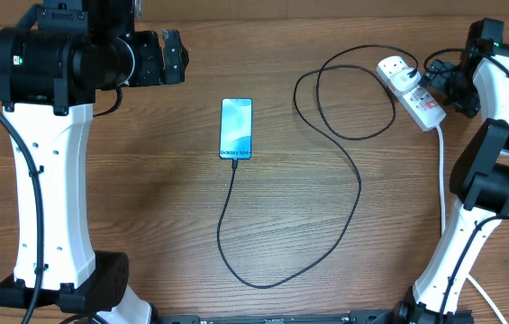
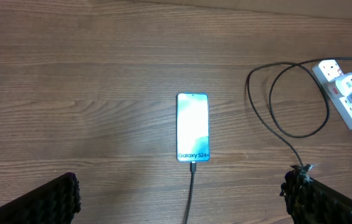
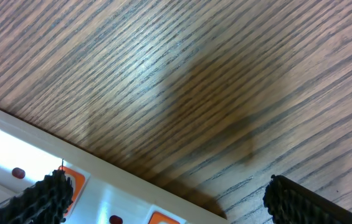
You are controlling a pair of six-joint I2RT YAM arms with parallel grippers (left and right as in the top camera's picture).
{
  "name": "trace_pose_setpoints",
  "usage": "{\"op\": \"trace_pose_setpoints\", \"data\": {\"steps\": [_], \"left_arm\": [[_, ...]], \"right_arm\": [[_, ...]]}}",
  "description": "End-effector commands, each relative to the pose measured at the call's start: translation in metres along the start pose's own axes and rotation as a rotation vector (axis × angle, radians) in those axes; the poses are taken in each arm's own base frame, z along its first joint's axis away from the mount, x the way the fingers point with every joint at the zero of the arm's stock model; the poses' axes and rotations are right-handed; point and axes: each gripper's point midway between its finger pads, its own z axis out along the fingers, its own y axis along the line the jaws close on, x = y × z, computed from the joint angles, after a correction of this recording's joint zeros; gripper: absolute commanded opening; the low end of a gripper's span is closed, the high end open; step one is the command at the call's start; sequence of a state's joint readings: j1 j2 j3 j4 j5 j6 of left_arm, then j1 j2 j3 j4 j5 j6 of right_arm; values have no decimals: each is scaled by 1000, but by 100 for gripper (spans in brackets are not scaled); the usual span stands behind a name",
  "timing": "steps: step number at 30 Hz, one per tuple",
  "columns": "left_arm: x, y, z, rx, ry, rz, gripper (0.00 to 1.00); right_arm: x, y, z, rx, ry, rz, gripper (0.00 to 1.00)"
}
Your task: Plug charger to phone and switch on socket
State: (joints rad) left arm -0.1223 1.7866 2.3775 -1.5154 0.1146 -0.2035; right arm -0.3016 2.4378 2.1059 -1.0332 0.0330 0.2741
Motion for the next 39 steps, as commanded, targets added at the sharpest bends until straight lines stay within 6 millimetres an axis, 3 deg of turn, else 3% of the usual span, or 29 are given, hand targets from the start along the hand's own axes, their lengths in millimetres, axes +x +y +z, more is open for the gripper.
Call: {"op": "trace_pose_setpoints", "data": {"steps": [1,15,31,35,39], "left_arm": [[-1,4,4,-18,3,-6,100],[-1,4,4,-18,3,-6,100],[-1,4,4,-17,3,-6,100],[-1,4,4,-17,3,-6,100],[-1,4,4,-17,3,-6,100]], "right_arm": [[18,4,13,-3,66,-34,100],[22,16,12,-66,82,-72,100],[25,15,11,-58,95,-83,100],[27,14,-3,-53,109,-79,100],[22,12,-39,-60,83,-71,100]]}}
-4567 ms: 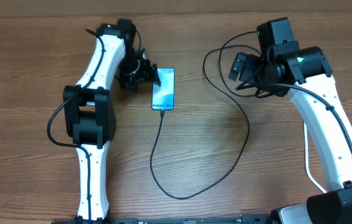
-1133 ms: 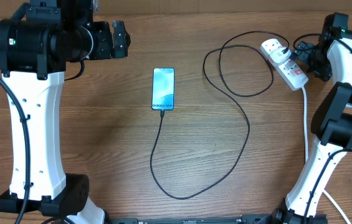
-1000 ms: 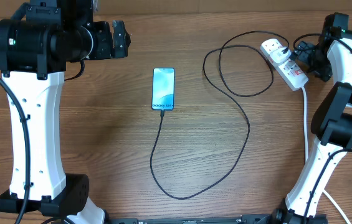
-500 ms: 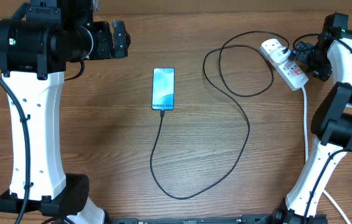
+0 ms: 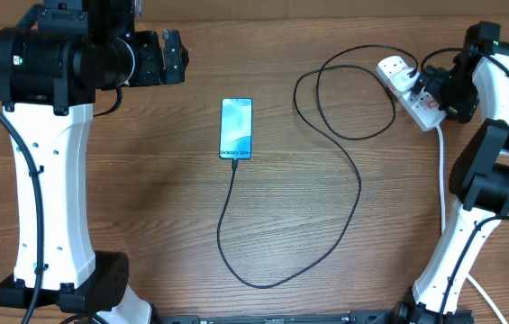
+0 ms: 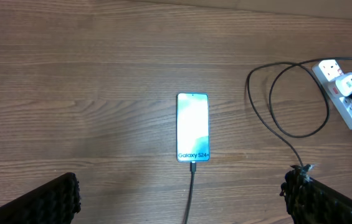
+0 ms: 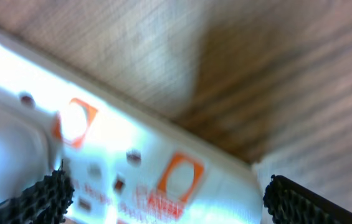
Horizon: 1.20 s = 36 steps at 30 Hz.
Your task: Plug charger to phone and switch on socket
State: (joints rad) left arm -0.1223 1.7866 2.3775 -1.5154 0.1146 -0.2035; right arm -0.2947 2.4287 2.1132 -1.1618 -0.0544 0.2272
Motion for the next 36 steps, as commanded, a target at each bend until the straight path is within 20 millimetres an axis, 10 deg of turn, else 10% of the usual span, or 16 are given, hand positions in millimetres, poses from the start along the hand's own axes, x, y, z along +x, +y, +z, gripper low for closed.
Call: {"op": "trace_pose_setpoints", "data": {"steps": [1,8,23,36], "left_arm": [[-1,4,4,-17,3,-6,100],[-1,4,4,-17,3,-6,100],[-1,4,4,-17,3,-6,100],[-1,4,4,-17,3,-6,100]], "right_arm": [[-6,6,-45,-13,-66,-19,100],[15,11,-168,-59,-192,30,100],[177,38,-355,-135,-383,-172,100],[287,20,-421,-343,-537,-334,100]]}}
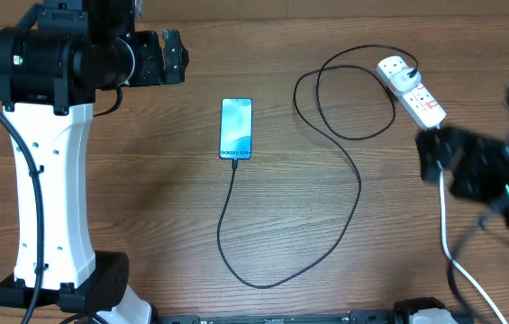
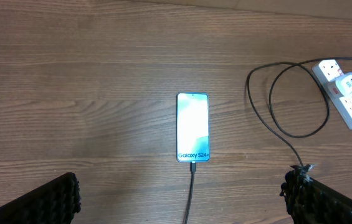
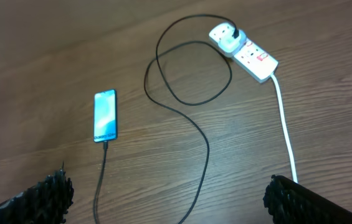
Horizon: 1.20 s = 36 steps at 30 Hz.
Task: Plug charger to phone and switch on socket
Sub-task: 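Lift the right gripper off the power strip and pull it back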
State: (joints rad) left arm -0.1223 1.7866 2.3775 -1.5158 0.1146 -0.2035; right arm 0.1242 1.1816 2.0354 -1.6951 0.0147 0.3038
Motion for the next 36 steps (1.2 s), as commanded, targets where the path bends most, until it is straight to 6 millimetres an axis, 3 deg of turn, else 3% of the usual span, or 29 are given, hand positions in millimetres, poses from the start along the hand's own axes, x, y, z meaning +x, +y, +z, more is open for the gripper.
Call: {"op": "trace_pose_setpoints", "data": {"steps": [1,8,36], "left_arm": [[-1,4,4,-18,3,-6,100],[-1,4,4,-17,3,-6,100],[-1,4,4,-17,3,-6,100]], "right_arm": [[15,2,-14,-47,-13,2,100],[41,34,-43,-287,13,-11,100],[40,30,-40,-265,7,-39,100]]}}
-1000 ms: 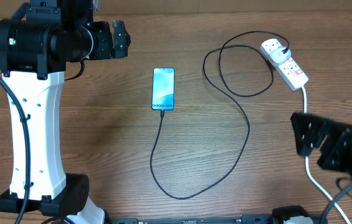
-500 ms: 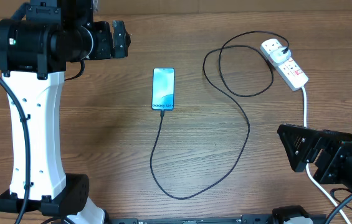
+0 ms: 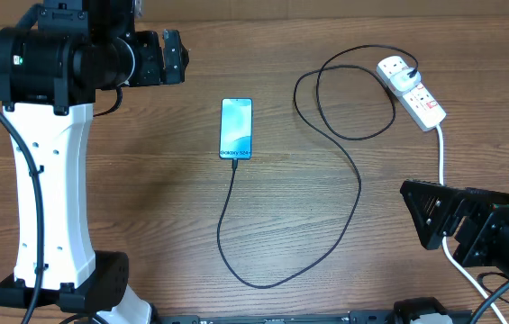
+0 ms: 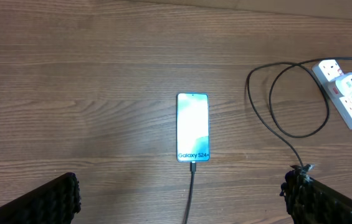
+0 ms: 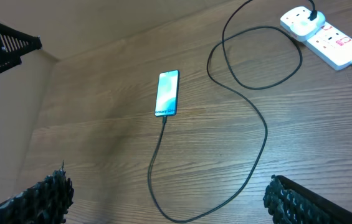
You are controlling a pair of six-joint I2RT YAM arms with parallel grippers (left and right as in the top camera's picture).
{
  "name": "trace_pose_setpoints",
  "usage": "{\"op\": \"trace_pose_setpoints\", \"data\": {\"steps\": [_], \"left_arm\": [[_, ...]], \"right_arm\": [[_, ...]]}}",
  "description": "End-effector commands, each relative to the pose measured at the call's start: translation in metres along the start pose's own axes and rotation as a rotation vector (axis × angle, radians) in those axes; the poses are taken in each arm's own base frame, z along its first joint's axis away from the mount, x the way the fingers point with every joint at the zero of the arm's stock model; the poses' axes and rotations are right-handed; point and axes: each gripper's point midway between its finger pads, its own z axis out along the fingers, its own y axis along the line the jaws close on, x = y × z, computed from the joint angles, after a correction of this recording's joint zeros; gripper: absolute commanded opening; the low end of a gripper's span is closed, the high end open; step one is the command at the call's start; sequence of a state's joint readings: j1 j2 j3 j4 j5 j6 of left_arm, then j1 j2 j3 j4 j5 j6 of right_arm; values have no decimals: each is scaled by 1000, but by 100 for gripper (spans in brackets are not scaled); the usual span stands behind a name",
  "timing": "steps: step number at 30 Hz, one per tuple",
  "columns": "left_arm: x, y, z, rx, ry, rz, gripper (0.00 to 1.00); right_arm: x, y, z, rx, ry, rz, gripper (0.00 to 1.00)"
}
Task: Plug charger to phone and switch on socket
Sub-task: 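Lift the right gripper off the power strip and pull it back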
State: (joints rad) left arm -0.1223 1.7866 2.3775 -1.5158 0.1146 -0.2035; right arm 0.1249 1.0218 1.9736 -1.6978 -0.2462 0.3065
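The phone lies face up in the middle of the table with its screen lit, and it shows too in the left wrist view and the right wrist view. The black charger cable is plugged into its lower end. From there the cable loops over the table to a white plug in the white power strip at the far right. My left gripper hangs open high over the far left. At the near right edge, well back from the strip, my right gripper is open and holds nothing.
The power strip's white lead runs down the right side of the wooden table and passes under my right arm. The left arm's white column stands at the left edge.
My right arm has moved further back toward the near right corner and away from the power strip. Its camera now takes in the whole table at a slant. Phone, cable and left arm are unchanged.
My right gripper was first down at the power strip beside the plug, its fingers just over the orange switches, and it was still there a moment later. Then it was lifted clear of the strip, and now it is at the near right edge. The phone stayed plugged in and lit.
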Motion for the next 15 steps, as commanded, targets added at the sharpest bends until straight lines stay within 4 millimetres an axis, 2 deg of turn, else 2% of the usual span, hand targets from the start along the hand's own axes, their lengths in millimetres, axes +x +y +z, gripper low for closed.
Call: {"op": "trace_pose_setpoints", "data": {"steps": [1,8,15], "left_arm": [[-1,4,4,-17,3,-6,100],[-1,4,4,-18,3,-6,100],[-1,4,4,-17,3,-6,100]], "right_arm": [[0,-3,3,15,3,-28,100],[3,-11,10,51,25,-20,100],[18,-26,33,98,114,4,100]]}}
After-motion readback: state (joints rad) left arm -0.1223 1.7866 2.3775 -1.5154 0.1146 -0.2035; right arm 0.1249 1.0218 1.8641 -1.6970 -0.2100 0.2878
